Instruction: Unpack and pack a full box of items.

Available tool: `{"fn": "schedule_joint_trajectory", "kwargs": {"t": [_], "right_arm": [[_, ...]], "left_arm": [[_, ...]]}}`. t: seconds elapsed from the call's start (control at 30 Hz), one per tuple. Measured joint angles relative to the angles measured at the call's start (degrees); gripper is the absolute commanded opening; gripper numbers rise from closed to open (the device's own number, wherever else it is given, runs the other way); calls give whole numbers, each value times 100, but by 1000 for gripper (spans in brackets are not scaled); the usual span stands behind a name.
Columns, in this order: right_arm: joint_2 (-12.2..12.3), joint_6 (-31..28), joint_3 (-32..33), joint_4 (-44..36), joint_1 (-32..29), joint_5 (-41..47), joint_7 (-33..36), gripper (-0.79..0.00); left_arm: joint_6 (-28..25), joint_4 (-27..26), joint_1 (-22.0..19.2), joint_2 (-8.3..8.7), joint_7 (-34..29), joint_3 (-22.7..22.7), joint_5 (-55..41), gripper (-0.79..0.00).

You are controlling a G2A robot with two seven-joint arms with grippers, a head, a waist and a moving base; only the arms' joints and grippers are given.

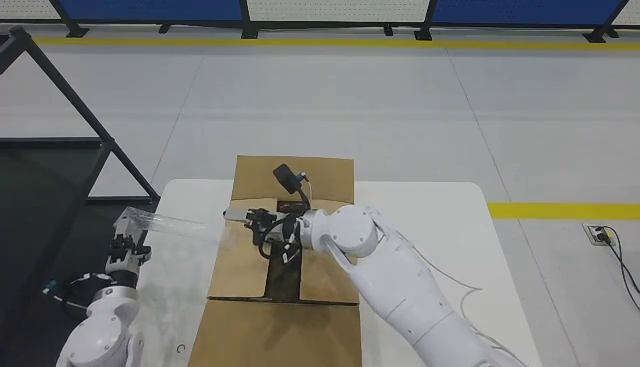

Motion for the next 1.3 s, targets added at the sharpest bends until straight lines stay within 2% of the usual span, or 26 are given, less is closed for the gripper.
{"fn": "schedule_joint_trajectory", "kwargs": {"t": [0.17,0.5,1.0,1.3], "right_arm": [[-50,-75,-74,-169,8,55,187,0],[-330,93,-408,21,262,230,-7,0],[-818,150,-809,908,763,315,-415,0],[-1059,90,-872,1549,976,402,-477,0]], "left_arm": [[-13,-75,76,-17,7,-2,4,-117],[-62,-240,263,-61,53,35,-17,-151],[-94,-154,347,-116,102,1,-118,-175],[-92,-56,318,-135,65,-44,-130,-148]]}}
